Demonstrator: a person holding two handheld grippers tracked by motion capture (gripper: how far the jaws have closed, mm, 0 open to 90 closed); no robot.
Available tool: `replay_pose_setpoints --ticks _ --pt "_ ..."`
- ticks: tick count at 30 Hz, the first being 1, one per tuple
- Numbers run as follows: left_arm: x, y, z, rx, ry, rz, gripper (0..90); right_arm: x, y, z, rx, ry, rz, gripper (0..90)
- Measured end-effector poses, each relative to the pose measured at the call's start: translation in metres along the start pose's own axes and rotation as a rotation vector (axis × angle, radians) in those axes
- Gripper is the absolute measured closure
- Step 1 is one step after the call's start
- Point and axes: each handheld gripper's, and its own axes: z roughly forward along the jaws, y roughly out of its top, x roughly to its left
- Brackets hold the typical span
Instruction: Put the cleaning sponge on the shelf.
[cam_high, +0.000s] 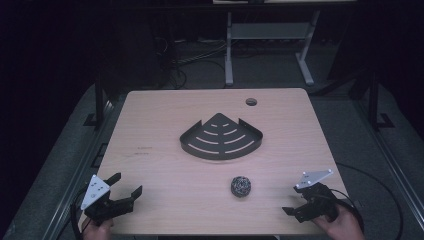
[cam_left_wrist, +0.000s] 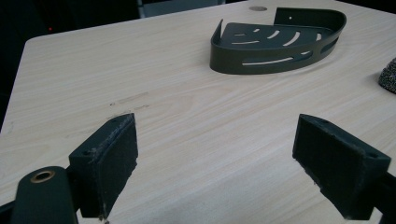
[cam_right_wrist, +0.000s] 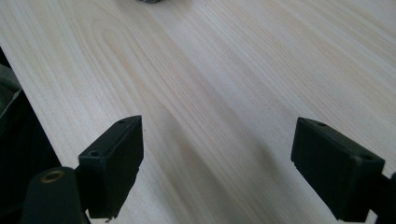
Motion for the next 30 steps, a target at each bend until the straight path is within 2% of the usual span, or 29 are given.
replay_pose_setpoints --ticks 17,30 --pt "0.001 0.0 0.0 -0.001 -0.002 -0.001 13.4 0.007 0.013 0.006 0.021 0.019 -0.032 16.5" --pt "0.0 0.0 0.001 -0.003 -0.005 -0.007 13.4 0.014 0.029 0.013 0.041 0.04 -0.078 16.4"
